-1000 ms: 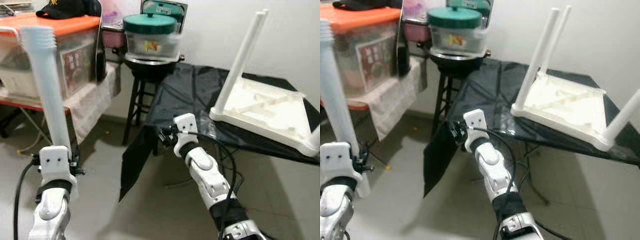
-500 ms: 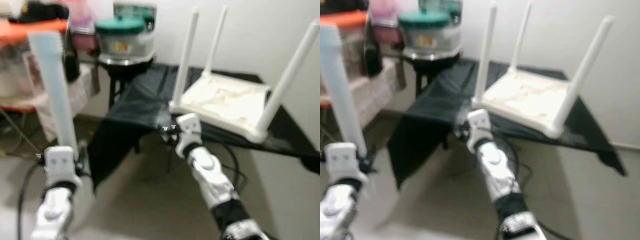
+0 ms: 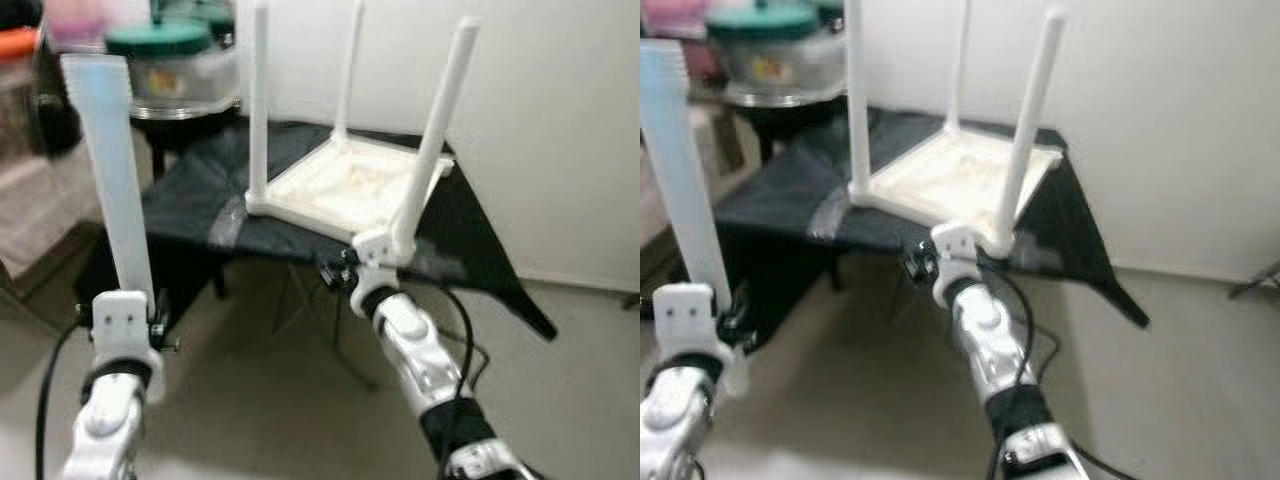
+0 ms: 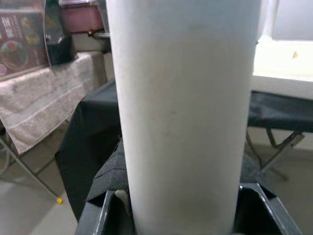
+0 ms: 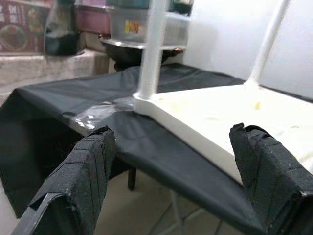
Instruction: Building children table
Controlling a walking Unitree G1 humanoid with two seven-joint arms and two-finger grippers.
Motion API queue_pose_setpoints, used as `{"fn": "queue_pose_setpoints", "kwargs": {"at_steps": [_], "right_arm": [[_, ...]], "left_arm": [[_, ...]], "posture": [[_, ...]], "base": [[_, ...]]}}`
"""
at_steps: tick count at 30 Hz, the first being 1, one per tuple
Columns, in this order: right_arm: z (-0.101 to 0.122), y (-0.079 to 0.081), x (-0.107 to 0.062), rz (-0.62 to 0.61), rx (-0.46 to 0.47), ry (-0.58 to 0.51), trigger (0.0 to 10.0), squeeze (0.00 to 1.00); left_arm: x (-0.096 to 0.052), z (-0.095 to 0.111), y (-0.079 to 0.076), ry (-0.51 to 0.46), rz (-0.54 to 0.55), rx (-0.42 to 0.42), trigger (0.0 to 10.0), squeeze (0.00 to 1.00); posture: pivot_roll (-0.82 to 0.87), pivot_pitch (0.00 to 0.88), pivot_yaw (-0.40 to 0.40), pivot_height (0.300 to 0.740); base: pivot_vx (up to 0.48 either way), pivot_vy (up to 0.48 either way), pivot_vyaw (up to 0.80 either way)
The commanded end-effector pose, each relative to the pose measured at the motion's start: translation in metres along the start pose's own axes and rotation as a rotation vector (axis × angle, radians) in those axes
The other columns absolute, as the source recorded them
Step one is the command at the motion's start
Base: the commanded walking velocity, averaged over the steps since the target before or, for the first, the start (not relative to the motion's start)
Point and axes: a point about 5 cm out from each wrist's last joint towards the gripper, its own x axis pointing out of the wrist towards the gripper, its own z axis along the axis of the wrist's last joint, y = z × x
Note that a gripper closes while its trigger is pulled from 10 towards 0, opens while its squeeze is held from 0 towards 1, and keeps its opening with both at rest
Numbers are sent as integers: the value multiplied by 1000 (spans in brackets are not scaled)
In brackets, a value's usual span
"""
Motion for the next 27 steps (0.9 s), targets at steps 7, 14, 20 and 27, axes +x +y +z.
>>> {"fn": "queue_pose_setpoints", "kwargs": {"at_steps": [7,14,20,27], "right_arm": [[-8,-4,-5,-10,-3,24,10000,0],[-11,-1,-7,-2,5,31,10000,0],[-11,-1,-7,7,11,23,10000,0],[-11,1,-9,17,11,16,10000,0]], "left_arm": [[-2,4,-1,-38,9,3,10000,0],[-1,8,-5,-54,-12,-7,10000,0],[-1,10,-8,-72,-31,-8,10000,0],[-1,13,-9,-83,-35,6,10000,0]], "posture": [[-45,0,-36,734],[-45,0,-35,734],[-45,0,-35,734],[-46,0,-31,734]], "base": [[0,-480,0],[0,-480,0],[0,-476,0],[0,-452,0]]}}
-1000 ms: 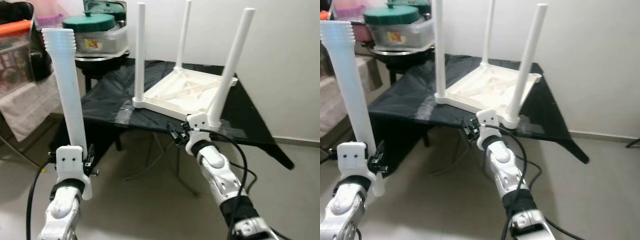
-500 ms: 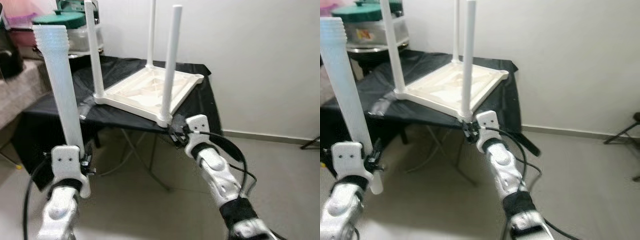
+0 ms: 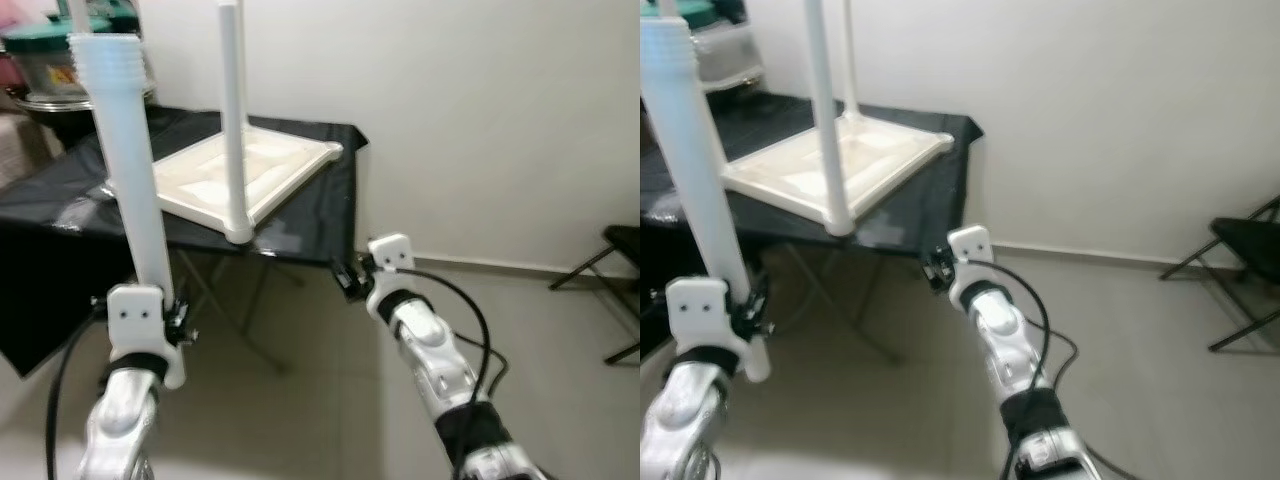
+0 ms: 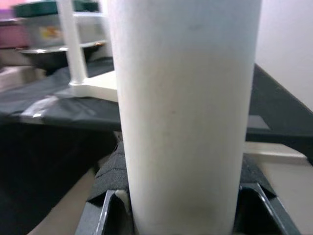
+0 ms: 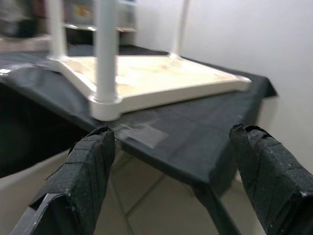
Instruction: Building children table
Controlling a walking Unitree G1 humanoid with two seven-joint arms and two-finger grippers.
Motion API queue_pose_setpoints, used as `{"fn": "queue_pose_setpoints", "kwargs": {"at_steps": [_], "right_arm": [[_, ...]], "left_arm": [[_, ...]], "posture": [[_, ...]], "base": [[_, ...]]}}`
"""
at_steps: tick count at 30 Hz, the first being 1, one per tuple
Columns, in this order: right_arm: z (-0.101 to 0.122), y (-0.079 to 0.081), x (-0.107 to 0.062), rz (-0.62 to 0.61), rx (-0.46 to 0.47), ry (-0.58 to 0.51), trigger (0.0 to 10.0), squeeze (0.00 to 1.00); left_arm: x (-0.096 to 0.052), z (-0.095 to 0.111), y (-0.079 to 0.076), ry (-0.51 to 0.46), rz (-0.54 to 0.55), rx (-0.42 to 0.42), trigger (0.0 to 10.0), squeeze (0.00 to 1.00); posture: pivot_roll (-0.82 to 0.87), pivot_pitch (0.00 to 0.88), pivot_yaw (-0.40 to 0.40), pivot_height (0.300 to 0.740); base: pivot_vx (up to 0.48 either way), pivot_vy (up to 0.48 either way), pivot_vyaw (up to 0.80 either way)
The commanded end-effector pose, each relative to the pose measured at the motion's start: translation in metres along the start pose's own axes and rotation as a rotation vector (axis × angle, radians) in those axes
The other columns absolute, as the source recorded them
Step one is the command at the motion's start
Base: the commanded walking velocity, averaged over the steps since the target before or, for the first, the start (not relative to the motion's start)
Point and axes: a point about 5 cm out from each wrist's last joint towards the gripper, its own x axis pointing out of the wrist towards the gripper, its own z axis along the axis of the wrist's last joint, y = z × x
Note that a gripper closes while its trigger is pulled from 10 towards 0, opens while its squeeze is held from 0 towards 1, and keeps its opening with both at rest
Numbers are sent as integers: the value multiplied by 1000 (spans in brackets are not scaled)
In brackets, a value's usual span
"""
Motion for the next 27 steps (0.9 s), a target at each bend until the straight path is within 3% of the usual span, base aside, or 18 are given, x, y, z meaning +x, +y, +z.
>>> {"fn": "queue_pose_setpoints", "kwargs": {"at_steps": [1,16,23,27], "right_arm": [[0,-7,-3,-16,-13,0,10000,0],[-2,0,-6,1,-22,-6,10000,0],[-1,1,-7,3,-16,-11,10000,0],[-1,2,-8,9,-17,-9,10000,0]], "left_arm": [[1,4,-3,-21,-11,16,10000,0],[1,4,0,-22,-10,30,10000,0],[1,5,2,-15,7,42,10000,0],[1,6,2,-18,3,36,10000,0]], "posture": [[-46,0,-31,734],[-46,0,-26,734],[-46,0,-25,734],[-43,0,-24,734]], "base": [[0,-450,0],[213,-404,0],[356,-319,771],[435,0,794]]}}
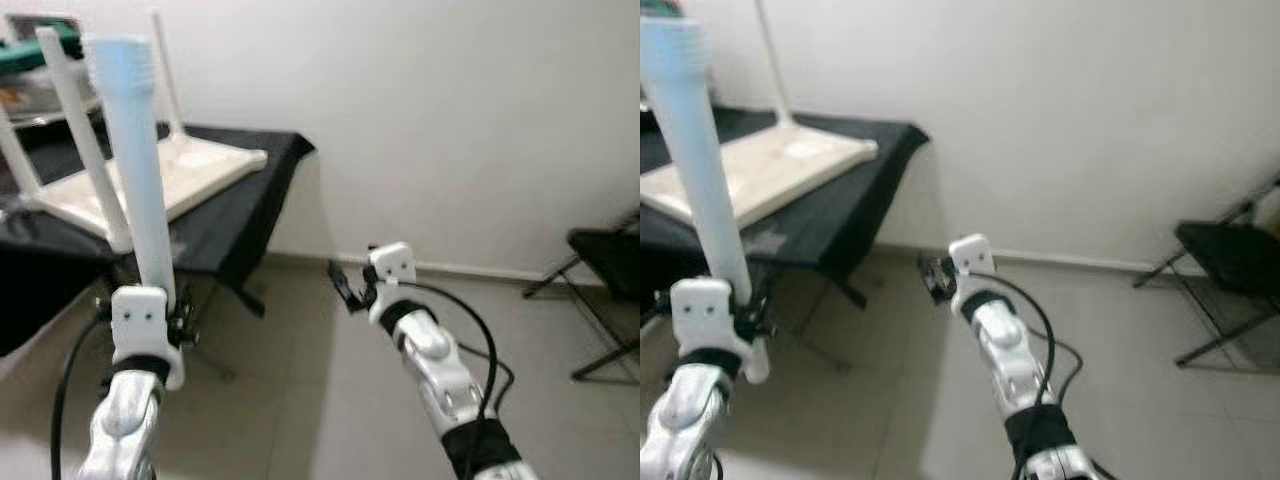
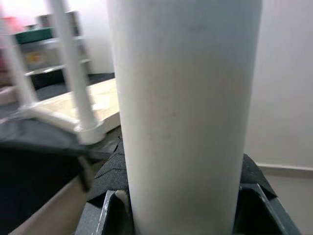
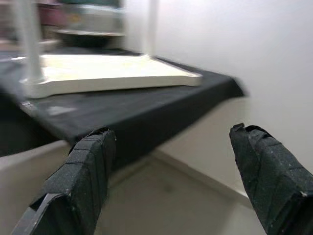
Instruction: Building children table
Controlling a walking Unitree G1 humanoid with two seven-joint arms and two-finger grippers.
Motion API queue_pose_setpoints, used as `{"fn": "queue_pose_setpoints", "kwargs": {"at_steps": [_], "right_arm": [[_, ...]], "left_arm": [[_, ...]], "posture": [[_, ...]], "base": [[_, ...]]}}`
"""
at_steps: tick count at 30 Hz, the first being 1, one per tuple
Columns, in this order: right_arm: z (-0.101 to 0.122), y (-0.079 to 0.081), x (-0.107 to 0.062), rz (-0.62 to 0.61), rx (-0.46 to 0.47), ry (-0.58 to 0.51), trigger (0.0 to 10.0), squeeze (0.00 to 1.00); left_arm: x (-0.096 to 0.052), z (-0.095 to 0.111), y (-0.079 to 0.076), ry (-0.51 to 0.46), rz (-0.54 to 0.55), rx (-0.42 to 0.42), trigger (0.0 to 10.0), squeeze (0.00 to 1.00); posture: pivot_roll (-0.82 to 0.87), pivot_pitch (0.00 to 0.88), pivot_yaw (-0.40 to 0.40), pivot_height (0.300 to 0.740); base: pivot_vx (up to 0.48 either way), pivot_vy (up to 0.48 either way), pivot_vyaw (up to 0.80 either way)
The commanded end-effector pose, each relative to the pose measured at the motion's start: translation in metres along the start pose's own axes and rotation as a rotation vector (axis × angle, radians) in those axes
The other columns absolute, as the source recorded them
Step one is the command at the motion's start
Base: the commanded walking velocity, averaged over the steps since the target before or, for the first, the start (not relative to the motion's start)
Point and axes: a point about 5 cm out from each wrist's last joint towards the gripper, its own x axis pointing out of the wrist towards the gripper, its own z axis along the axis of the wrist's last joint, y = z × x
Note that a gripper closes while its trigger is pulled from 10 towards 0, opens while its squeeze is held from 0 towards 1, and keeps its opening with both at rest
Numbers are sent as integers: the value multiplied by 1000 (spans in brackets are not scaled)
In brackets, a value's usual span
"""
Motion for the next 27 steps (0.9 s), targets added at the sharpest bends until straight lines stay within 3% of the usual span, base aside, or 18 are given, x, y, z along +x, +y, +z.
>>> {"fn": "queue_pose_setpoints", "kwargs": {"at_steps": [1,6,20,27], "right_arm": [[1,1,0,8,-6,-2,10000,0],[1,2,-1,11,-3,-3,10000,0],[2,4,0,20,2,-12,10000,0],[2,3,0,13,-2,-9,10000,0]], "left_arm": [[3,2,0,-4,5,14,10000,0],[3,0,-3,1,-11,23,10000,0],[4,-1,-3,5,-13,37,10000,0],[4,-1,-1,5,-8,40,10000,0]], "posture": [[-45,0,-21,734],[-47,0,-15,734],[-49,0,-16,734],[-49,0,-15,734]], "base": [[435,0,800],[421,0,800],[363,-308,800],[39,-451,800]]}}
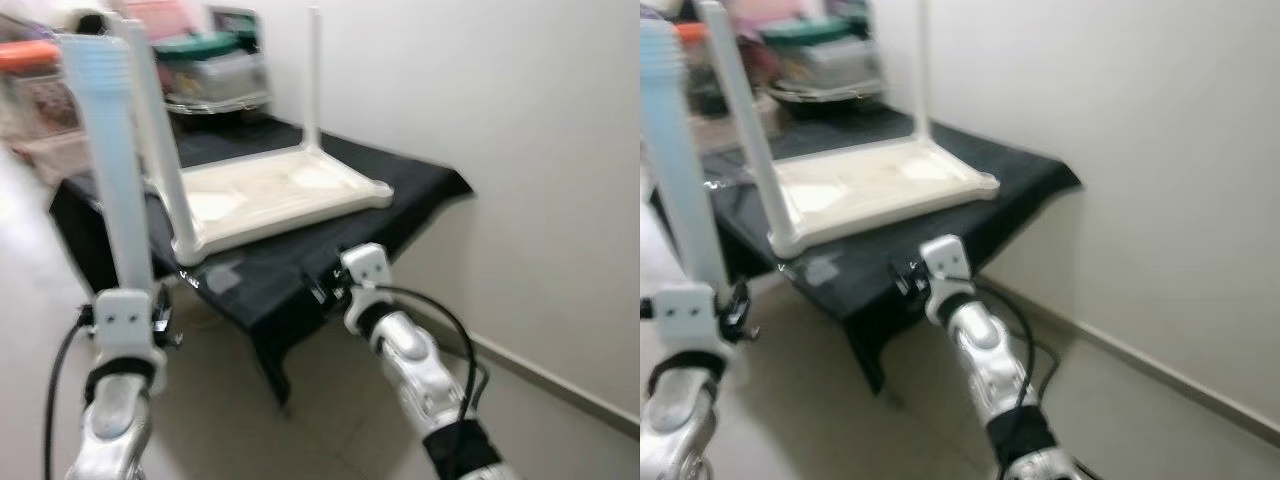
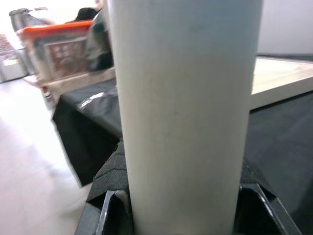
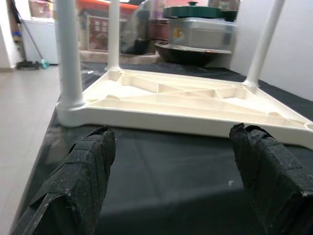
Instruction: Building children table
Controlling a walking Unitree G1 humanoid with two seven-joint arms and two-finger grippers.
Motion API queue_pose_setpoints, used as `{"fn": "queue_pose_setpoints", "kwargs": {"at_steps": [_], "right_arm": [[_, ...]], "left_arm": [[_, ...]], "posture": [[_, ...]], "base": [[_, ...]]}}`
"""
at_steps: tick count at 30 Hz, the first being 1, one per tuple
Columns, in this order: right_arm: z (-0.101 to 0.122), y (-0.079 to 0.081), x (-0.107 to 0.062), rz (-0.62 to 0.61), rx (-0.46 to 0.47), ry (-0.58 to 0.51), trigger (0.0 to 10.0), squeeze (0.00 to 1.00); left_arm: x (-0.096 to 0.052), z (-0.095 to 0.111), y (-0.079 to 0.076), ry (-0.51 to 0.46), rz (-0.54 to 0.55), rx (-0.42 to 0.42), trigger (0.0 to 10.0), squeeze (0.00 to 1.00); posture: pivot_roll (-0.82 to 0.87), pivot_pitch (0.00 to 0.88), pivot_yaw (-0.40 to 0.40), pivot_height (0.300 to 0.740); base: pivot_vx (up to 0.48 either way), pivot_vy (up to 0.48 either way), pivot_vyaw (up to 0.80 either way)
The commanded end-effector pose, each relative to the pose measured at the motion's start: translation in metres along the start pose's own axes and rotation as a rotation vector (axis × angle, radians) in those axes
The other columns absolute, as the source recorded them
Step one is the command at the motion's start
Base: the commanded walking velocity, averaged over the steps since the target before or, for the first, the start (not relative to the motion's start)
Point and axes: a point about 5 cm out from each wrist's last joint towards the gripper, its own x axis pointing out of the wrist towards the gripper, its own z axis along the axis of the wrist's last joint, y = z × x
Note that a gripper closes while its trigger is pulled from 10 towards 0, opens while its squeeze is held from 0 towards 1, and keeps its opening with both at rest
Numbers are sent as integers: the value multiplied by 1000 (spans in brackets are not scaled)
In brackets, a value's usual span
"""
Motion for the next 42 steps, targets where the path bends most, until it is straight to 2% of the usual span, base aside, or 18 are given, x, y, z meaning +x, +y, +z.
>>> {"fn": "queue_pose_setpoints", "kwargs": {"at_steps": [1,6,11,22,38,42], "right_arm": [[0,8,2,19,3,1,10000,0],[1,9,2,25,21,-4,10000,0],[0,10,3,28,27,3,10000,0],[4,7,4,24,30,-12,10000,0],[4,6,4,23,17,-7,10000,0],[4,5,5,9,26,-5,10000,0]], "left_arm": [[1,2,6,-6,18,30,10000,0],[1,1,6,-4,19,29,10000,0],[2,1,7,-3,27,34,10000,0],[3,0,11,10,44,22,10000,0],[3,1,12,8,62,-6,10000,0],[3,1,12,12,64,2,10000,0]], "posture": [[-49,0,-14,734],[-49,0,-14,734],[-46,0,-9,734],[-51,0,-10,734],[-54,0,-12,734],[-54,0,-12,734]], "base": [[0,-469,800],[0,-463,800],[0,-448,0],[294,-375,0],[333,-341,790],[380,-289,0]]}}
